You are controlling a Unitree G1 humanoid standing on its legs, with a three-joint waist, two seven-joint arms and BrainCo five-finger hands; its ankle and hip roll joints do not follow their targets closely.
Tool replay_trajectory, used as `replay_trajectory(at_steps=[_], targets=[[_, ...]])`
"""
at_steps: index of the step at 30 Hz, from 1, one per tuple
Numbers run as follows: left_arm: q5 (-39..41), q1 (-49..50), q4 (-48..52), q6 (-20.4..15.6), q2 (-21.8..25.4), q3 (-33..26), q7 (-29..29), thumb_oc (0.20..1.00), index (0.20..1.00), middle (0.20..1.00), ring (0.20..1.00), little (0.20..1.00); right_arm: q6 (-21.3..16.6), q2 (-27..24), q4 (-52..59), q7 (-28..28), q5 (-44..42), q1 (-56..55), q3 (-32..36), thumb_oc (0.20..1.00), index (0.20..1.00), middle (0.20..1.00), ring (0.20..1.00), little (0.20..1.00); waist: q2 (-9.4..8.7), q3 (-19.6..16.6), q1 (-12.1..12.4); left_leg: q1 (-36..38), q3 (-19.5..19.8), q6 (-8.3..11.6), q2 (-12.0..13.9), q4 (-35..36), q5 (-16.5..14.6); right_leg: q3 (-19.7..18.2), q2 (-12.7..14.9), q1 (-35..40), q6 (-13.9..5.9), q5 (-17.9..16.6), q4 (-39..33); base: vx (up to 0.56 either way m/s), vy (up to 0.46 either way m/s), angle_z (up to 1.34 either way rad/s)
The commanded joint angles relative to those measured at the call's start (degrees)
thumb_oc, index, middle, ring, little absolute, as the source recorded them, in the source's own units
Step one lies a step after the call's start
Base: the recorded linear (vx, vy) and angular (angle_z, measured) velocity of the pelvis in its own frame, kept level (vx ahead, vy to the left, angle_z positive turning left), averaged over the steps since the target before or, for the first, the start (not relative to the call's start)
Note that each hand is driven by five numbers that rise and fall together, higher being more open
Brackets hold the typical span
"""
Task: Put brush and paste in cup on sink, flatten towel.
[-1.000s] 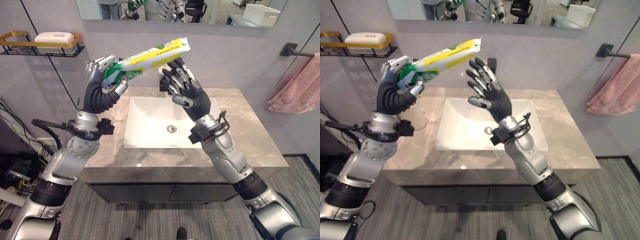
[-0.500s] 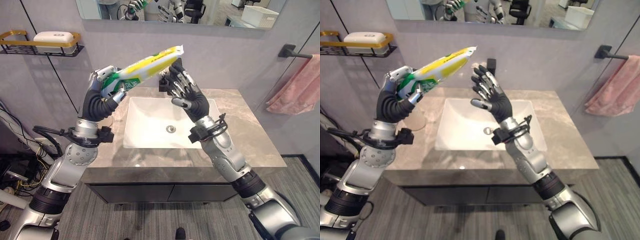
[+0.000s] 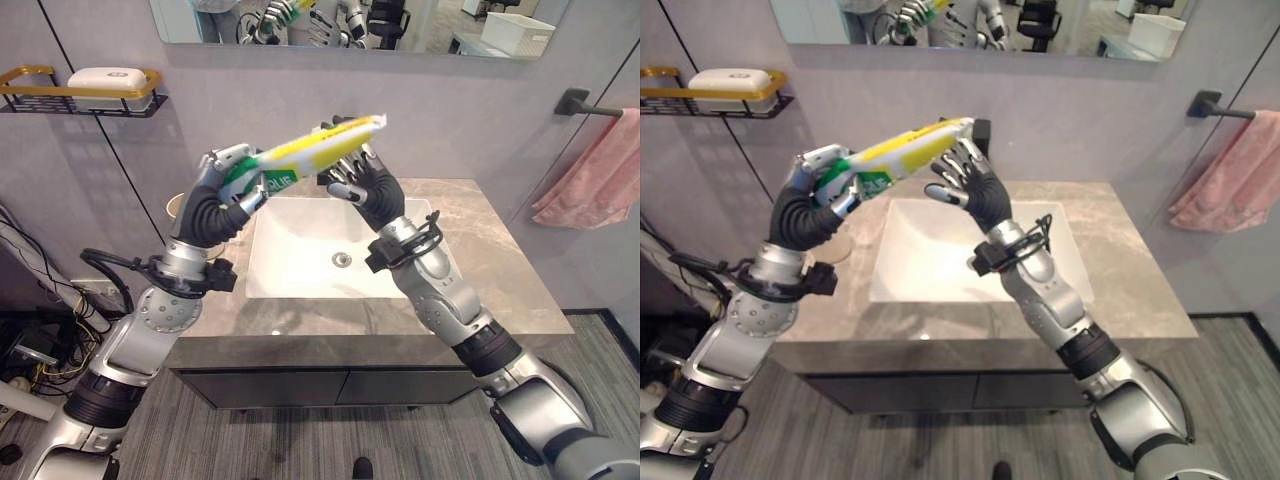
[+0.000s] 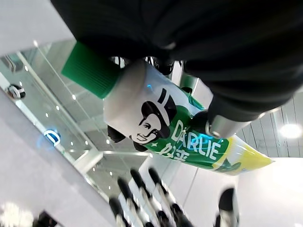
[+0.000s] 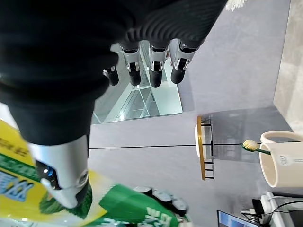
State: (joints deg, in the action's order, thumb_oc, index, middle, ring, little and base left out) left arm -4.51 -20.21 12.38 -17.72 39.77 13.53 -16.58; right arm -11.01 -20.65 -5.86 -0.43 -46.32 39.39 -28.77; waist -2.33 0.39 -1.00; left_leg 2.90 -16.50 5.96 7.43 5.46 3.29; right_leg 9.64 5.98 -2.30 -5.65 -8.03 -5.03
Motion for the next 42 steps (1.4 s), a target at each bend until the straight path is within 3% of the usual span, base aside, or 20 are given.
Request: replay_trajectory(at_steps=[1,9,29,39,42], targets=[[1.07,-7.54,0.73,-2.65,1.19,1.38,-0.5,0.2,0.2,0.2,0.2,0.2,-4.09,1.15,-0.35,-1.48,1.31,7.16,3.23,1.0,1.0,1.0,1.0,1.0,-0.54,-0.42,0.51,2.46,-1.21,0.46,-1.37,-0.46,-2.86,-0.16,4.47,1.52,-4.79,0.54,0.03,0.0,0.0,0.0],[2.64,-7.22,0.01,-2.76,0.63,3.36,2.08,0.2,0.2,0.2,0.2,0.2,-4.47,2.68,0.2,-1.12,0.41,7.06,2.98,1.0,1.0,1.0,1.0,1.0,-0.64,-0.03,0.43,2.39,-1.33,0.3,-1.44,-0.46,-2.86,-0.43,4.57,1.36,-4.71,0.57,0.03,0.0,0.0,0.0],[7.49,-3.59,-1.67,-2.37,-4.58,4.1,7.04,0.2,0.2,0.2,0.2,0.2,-1.69,0.88,7.56,8.17,-8.22,5.7,-0.52,1.0,1.0,1.0,1.0,1.0,-1.58,0.45,-0.06,2.03,-1.92,0.71,-1.01,-0.46,-2.38,-1.09,3.84,0.51,-4.3,0.68,0.03,0.0,-0.009,-0.02],[6.58,-2.42,-2.9,-1.66,-6.66,5.44,7.37,0.2,0.2,0.2,0.2,0.2,-2.94,3.42,8.42,7.56,-9.26,2.18,1.71,1.0,1.0,1.0,1.0,1.0,-1.18,0.66,-0.55,2.24,-2.44,0.75,-0.68,-0.46,-2.41,-1.8,3.47,0.33,-4.23,0.74,0.03,0.0,-0.003,-0.01],[6.66,-1.37,-3.07,-1.51,-7.18,5.82,7.57,0.2,0.2,0.2,0.2,0.2,-3.67,4.27,9.07,6.72,-9.31,1.53,2.59,0.875,0.875,0.875,0.875,0.875,-1.09,0.62,-0.74,2.18,-2.65,0.76,-0.62,-0.46,-2.42,-1.89,3.34,0.19,-4.27,0.77,0.03,0.0,0.0,0.0]])
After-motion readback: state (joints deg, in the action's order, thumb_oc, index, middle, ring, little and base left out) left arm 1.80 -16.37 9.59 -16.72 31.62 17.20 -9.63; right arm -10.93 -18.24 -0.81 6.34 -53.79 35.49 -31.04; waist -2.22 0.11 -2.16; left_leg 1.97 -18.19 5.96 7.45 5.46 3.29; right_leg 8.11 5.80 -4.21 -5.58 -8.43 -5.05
